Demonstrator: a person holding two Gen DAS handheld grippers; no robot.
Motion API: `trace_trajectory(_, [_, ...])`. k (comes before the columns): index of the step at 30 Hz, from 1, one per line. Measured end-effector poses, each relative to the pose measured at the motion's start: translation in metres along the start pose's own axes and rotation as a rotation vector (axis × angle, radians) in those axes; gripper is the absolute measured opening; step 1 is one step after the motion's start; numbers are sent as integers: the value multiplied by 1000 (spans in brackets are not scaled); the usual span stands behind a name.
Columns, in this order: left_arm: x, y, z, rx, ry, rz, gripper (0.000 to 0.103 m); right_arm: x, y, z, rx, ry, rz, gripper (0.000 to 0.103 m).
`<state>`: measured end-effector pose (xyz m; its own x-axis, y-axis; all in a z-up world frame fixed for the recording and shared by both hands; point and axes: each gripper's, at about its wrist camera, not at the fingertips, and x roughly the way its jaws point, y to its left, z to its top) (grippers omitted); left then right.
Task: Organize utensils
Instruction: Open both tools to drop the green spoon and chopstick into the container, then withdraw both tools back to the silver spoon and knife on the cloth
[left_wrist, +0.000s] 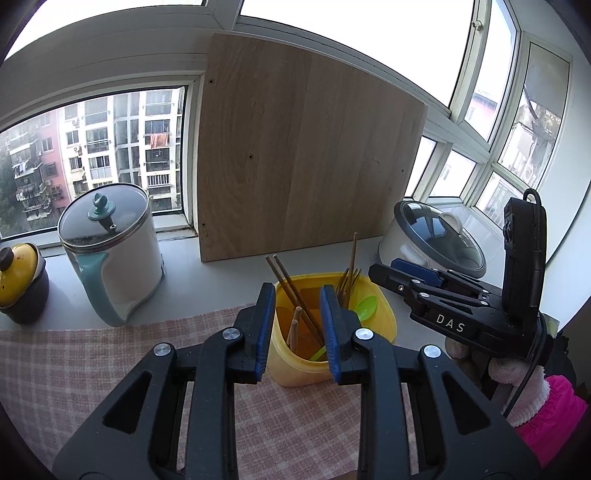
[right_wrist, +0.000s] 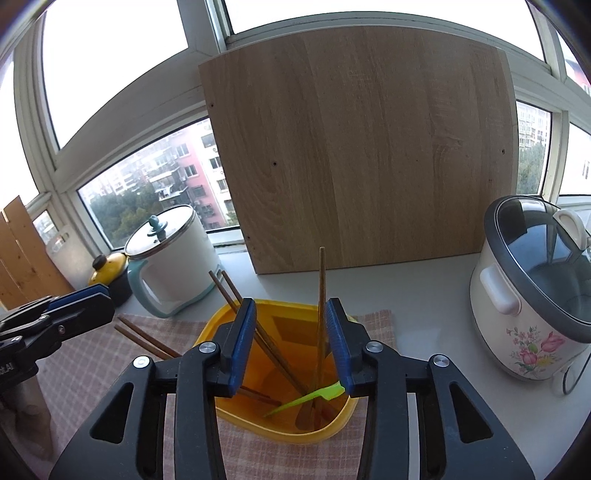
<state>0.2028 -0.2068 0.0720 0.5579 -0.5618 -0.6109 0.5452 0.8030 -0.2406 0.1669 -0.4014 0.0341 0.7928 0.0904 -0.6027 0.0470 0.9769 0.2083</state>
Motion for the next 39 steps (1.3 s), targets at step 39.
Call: trace_trajectory(39, [-63,157,-179,-87,297,124,29,41,146,-80,-192,328,278,55])
